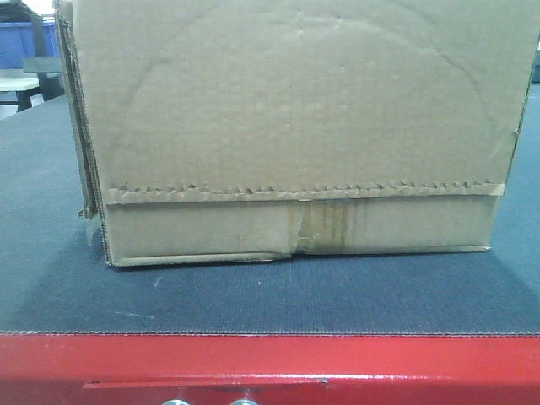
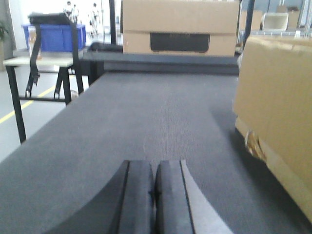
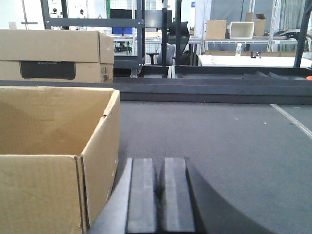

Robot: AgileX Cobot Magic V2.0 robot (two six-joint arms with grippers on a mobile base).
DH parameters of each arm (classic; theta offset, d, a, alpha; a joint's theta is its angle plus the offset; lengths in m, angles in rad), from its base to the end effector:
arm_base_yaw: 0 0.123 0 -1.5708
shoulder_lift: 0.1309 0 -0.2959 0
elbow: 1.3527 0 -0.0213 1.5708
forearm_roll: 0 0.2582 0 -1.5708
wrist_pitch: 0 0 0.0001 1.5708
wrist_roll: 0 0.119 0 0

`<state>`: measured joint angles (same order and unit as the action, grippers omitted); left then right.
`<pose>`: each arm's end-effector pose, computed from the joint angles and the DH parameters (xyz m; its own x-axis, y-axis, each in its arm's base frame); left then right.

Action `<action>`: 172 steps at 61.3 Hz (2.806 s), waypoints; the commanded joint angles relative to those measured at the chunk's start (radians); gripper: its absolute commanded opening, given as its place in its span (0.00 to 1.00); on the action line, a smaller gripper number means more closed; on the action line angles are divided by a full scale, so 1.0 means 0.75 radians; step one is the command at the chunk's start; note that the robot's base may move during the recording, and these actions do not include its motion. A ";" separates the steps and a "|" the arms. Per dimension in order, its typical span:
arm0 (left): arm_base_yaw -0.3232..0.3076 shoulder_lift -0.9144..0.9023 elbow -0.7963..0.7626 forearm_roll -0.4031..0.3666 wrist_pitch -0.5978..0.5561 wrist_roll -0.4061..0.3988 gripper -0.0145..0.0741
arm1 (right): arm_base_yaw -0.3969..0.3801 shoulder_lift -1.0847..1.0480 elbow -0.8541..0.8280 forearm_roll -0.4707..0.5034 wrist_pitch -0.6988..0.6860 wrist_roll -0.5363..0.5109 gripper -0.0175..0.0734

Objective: Grab carton from right shelf to conveyor

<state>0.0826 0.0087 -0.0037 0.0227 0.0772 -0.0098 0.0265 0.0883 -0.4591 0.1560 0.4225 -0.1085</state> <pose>0.0813 0.0069 0.2071 0.0039 0.0132 -0.9999 -0.0843 0.9964 0.0128 0.0518 0.0090 0.3253 0.0369 0.0349 -0.9987 -0.0914 0.9953 0.0314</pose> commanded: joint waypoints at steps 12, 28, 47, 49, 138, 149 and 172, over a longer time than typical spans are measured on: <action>0.006 -0.012 0.005 -0.013 -0.018 0.013 0.18 | -0.003 -0.007 0.001 -0.011 -0.037 -0.011 0.14; 0.006 -0.012 0.005 -0.013 -0.018 0.013 0.18 | -0.003 -0.007 0.001 -0.011 -0.037 -0.011 0.14; 0.006 -0.012 0.005 -0.013 -0.018 0.013 0.18 | -0.003 -0.007 0.001 -0.011 -0.037 -0.011 0.14; 0.006 -0.012 0.005 -0.013 -0.018 0.013 0.18 | -0.003 -0.007 0.001 -0.011 -0.037 -0.011 0.14; 0.006 -0.012 0.005 -0.013 -0.021 0.013 0.18 | -0.029 -0.118 0.612 -0.063 -0.526 -0.007 0.14; 0.006 -0.012 0.005 -0.013 -0.021 0.013 0.18 | -0.029 -0.118 0.612 -0.063 -0.526 -0.007 0.14; 0.006 -0.012 0.005 -0.013 -0.021 0.013 0.18 | -0.029 -0.118 0.612 -0.063 -0.526 -0.007 0.14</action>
<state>0.0826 0.0050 0.0023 0.0188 0.0771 0.0000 0.0064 0.0042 0.0004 0.1047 0.0572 -0.1085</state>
